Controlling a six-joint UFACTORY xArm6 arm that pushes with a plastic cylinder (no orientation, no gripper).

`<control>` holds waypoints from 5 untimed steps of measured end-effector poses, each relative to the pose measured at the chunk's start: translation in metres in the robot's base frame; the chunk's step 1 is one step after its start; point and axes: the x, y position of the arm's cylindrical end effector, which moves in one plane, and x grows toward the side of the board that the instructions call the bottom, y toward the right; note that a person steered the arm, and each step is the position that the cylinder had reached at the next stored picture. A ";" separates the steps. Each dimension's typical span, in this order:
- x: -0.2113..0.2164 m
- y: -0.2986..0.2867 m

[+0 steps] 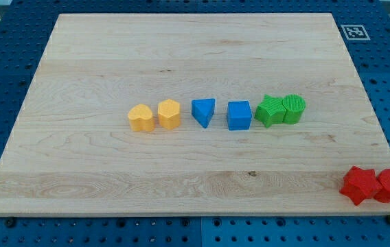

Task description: Separate the red star and red circle

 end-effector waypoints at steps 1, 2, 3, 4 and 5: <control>0.000 -0.021; 0.001 -0.048; 0.001 -0.073; 0.002 -0.106; 0.000 -0.142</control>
